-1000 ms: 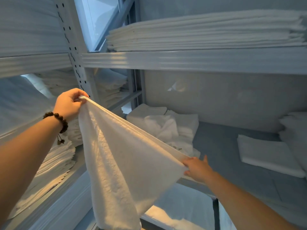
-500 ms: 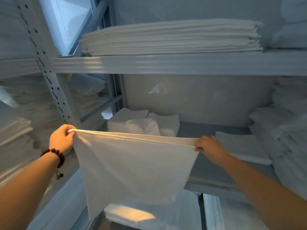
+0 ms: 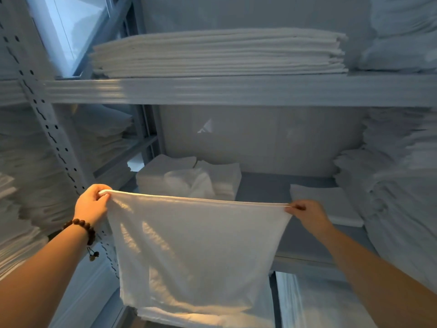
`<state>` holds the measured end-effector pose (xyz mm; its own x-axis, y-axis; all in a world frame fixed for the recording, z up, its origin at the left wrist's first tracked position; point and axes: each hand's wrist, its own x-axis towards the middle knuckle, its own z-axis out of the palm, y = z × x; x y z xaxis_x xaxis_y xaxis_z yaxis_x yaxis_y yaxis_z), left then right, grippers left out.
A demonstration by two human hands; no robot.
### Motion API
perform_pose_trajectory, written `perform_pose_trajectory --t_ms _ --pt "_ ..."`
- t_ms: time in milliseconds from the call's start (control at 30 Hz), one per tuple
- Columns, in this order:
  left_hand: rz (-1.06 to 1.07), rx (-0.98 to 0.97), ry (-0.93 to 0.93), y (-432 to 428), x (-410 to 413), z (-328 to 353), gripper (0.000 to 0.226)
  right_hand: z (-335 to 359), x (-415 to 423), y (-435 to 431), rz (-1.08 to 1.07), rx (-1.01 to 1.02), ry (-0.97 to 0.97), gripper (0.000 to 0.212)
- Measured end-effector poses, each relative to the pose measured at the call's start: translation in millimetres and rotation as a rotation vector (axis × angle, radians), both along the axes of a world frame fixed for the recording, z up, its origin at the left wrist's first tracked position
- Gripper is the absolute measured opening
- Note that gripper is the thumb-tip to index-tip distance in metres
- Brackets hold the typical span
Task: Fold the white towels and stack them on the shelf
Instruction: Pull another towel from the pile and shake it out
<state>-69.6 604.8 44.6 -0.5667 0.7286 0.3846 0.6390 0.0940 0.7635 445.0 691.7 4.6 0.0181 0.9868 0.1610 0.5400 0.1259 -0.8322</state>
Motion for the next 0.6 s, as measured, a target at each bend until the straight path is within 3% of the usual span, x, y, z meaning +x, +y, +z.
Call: perform_pose_trajectory --t_ms 100,200,300,400,500,600 --pt "-0.076 -0.023 -0.029 0.1 3.9 0.1 0.012 5.1 4.9 -3.1 -0.070 0.044 0.137 0.012" --pt "-0.119 -0.004 -0.088 1.2 10.4 1.0 0.013 8.9 14.4 0.1 -0.147 0.068 0.128 0.011" --pt "-0.131 -0.039 -0.201 3.6 23.6 -7.1 0.014 4.5 20.4 1.7 -0.219 -0.022 0.242 0.011" --pt "-0.138 -0.171 -0.249 7.7 40.1 -28.3 0.013 -13.0 19.9 0.4 -0.305 -0.135 0.171 0.019" --pt "-0.113 -0.185 -0.280 9.0 53.0 -42.2 0.027 -21.7 19.8 -3.5 -0.436 -0.146 0.238 0.018" --pt "-0.055 -0.187 -0.415 10.0 62.5 -46.9 0.025 -20.2 24.8 -4.8 -0.529 -0.194 0.345 0.020"
